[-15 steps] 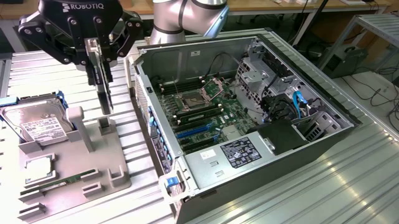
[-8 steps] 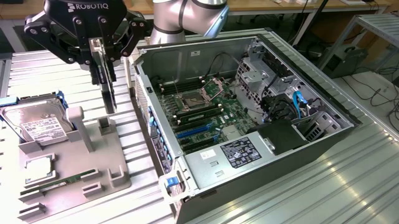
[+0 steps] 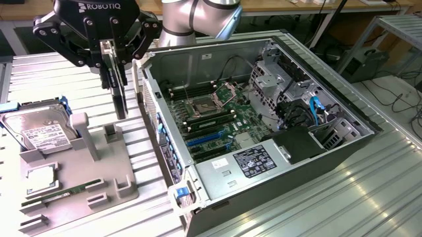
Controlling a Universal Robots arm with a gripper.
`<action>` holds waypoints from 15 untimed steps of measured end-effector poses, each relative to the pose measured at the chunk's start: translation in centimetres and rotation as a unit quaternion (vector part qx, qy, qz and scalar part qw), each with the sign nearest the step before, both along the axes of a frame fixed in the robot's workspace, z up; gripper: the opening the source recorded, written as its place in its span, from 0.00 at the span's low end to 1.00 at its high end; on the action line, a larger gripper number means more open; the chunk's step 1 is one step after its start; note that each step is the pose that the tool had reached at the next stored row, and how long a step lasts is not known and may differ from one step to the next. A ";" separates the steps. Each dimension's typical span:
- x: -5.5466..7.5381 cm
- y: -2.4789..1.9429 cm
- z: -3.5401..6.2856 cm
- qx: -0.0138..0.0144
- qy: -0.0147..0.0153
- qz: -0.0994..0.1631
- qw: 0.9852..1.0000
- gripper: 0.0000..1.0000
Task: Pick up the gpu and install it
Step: 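Pick up the gpu and move the gpu toward the slot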
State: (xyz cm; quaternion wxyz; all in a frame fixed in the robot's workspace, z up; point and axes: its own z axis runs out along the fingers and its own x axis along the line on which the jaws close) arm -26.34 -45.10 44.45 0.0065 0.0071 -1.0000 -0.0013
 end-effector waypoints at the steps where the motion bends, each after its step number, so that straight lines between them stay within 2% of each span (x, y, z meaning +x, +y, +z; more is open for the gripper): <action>1: 0.1 0.00 0.01 0.000 0.000 0.000 1.000 0.27; 15: 1.5 0.00 0.00 0.000 0.000 0.000 1.000 0.27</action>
